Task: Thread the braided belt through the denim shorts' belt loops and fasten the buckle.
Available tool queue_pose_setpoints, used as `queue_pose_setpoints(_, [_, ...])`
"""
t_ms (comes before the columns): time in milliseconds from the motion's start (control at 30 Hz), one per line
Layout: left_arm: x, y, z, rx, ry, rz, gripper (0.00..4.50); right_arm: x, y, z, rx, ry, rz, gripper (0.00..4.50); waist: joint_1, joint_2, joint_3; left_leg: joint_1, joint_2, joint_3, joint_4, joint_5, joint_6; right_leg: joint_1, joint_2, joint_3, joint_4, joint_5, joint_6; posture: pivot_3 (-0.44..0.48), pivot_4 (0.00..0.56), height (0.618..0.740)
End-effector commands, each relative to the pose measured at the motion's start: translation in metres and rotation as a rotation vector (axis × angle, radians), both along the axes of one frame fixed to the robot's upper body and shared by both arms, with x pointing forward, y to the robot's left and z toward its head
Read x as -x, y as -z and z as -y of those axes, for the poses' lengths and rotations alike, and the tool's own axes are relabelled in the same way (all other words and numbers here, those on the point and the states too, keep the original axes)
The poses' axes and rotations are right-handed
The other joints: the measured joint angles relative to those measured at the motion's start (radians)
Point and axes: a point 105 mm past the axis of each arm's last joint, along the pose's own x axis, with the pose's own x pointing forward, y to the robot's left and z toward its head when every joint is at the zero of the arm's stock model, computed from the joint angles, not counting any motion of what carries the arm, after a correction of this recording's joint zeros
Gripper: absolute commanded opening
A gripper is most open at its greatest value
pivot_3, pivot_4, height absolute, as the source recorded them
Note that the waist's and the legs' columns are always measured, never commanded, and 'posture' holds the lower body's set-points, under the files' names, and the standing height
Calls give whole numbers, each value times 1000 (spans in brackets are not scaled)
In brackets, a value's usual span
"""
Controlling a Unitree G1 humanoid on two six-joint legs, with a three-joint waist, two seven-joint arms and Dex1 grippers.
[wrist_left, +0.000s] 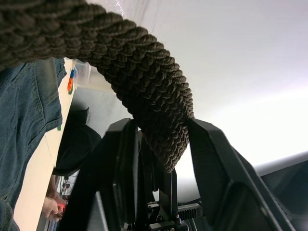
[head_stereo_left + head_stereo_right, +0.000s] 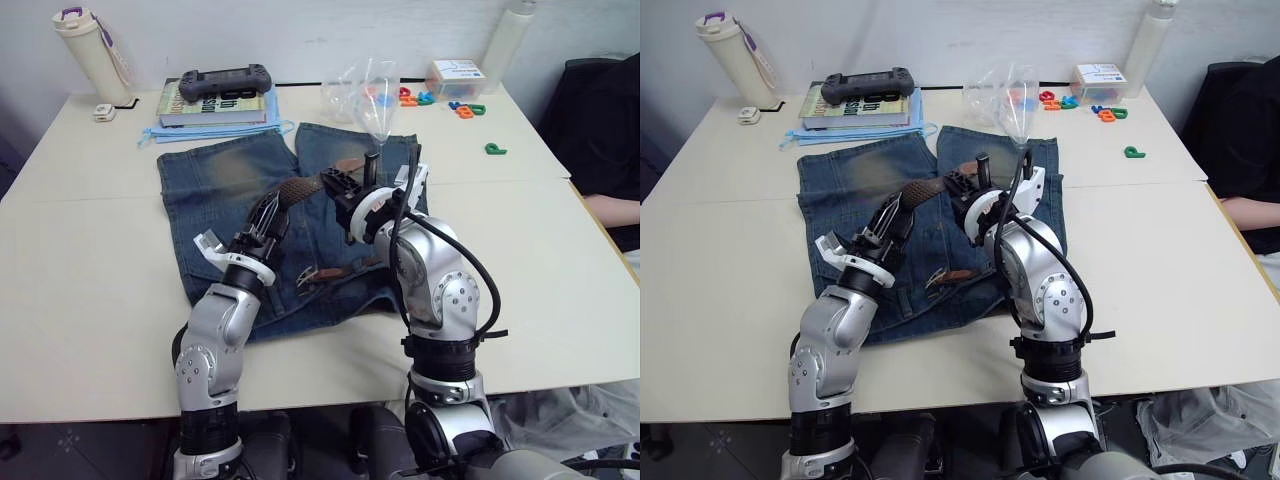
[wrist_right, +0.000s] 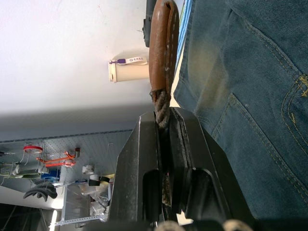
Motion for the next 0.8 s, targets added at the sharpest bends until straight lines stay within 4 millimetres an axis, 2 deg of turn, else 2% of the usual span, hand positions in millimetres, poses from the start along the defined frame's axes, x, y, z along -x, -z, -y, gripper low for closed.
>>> queue_pose_setpoints(33, [3,-17,2,61,10,57,131,13,-7,-13,-72,-48,20,0,0,0,0,0,0,0,0,0,0,0,0,0,0,0,0,0,150,667])
queue_pose_setpoints(267, [0,-15,1,57,13,43,35,15,-3,-15,-43,-58,21,0,0,0,0,0,0,0,0,0,0,0,0,0,-1,0,0,0,150,667])
queue_pose_setpoints(433, [1,-10,-3,-126,32,55,35,15,-4,-13,-27,-50,42,0,-3,0,0,0,0,0,0,0,0,0,0,0,-1,0,0,0,150,667])
queue_pose_setpoints(600, [4,-7,-31,-187,-15,43,35,16,-6,-11,-1,-50,70,0,-2,0,0,0,0,-1,0,0,0,0,1,0,0,0,0,0,150,667])
queue_pose_setpoints(667, [5,-8,-37,-194,-34,40,0,17,-8,-12,-1,-64,93,849,-2,0,0,0,0,-1,0,0,0,0,1,0,0,0,0,0,150,667])
queue_pose_setpoints(733, [5,-9,-41,-199,-48,40,0,18,-10,-13,0,-75,111,1458,-1,0,0,0,0,-2,0,0,0,0,1,0,-1,0,0,0,150,667])
queue_pose_setpoints(800, [7,-11,-42,-194,-55,44,0,17,-8,-13,8,-75,108,2371,-1,0,0,0,0,-2,0,0,0,0,1,0,-1,0,0,0,150,667])
